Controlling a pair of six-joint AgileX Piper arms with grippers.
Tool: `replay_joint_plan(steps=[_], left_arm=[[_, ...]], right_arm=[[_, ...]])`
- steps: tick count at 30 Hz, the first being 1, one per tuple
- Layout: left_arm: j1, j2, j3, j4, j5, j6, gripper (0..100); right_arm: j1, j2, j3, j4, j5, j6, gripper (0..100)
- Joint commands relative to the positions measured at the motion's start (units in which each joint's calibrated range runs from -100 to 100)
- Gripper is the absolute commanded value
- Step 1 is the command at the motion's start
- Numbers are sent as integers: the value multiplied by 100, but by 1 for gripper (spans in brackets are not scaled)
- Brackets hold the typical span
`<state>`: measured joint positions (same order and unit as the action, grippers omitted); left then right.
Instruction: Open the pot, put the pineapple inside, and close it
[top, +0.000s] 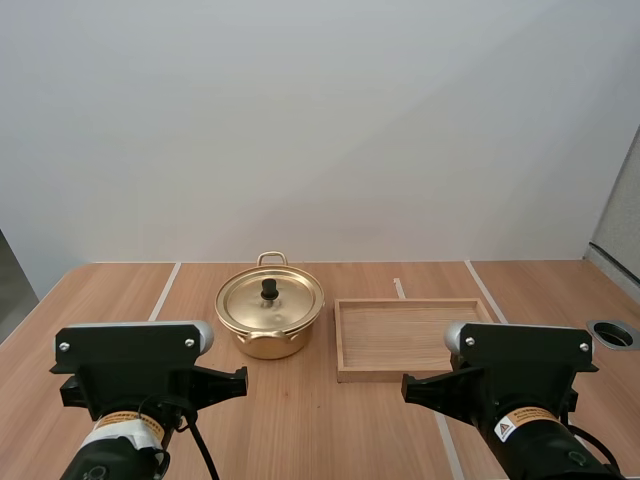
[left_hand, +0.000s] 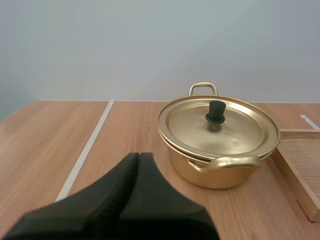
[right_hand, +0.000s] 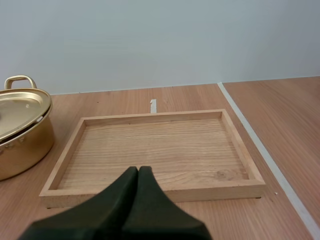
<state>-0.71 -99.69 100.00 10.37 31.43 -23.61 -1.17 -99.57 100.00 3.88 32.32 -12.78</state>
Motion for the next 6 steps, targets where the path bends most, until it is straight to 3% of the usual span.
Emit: replay_joint_plan(steps=[1,6], left_arm=[[-12,-31,0,-68,-137,-11,0],[-12,-31,0,-68,-137,-11,0]], right_arm=[[-22,-43,0,-45,-137,27,0],[-22,-43,0,-45,-137,27,0]])
